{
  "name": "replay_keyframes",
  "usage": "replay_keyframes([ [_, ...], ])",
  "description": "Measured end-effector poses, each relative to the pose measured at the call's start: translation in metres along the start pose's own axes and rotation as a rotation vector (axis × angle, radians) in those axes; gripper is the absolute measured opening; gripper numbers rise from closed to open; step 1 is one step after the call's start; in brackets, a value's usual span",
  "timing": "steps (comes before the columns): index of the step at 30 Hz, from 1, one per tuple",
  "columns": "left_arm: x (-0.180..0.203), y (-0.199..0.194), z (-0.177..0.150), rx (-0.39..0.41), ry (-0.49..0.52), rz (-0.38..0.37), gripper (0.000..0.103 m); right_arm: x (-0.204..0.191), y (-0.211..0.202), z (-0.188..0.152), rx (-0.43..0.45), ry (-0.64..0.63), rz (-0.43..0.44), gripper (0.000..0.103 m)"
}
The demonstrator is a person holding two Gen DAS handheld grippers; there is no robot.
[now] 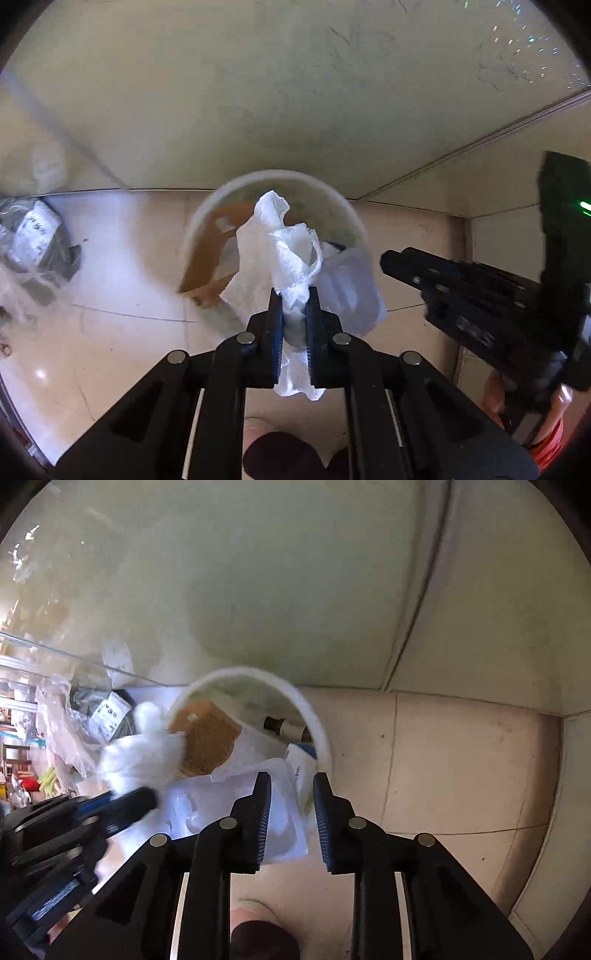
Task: Collect trash
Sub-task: 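Open both tools over the bin, dropping the tray and tissue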
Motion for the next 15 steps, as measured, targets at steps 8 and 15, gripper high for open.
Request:
replay_keyframes([
  [8, 0.003, 0.045, 0.016, -0.041, 0.014, 0.035, 0.009, 0.016, -0.008, 0.005, 0.046, 0.017, 0.007, 0.021],
  [15, 0.008, 0.048, 0.017, -0.033, 0.030, 0.030, 0.016, 0.018, -0.013, 0.006, 0.068, 0.019, 0.023, 0.021],
])
Point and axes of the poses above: each gripper's, at about its wrist camera, not at the fingertips, and y roughly the way its jaws point, x to its right, z to its top, the point moved 6 cm from there along y, roughly the way its jaws point, and after that the axes turned 4 degrees about -y, right-handed, at the moved point
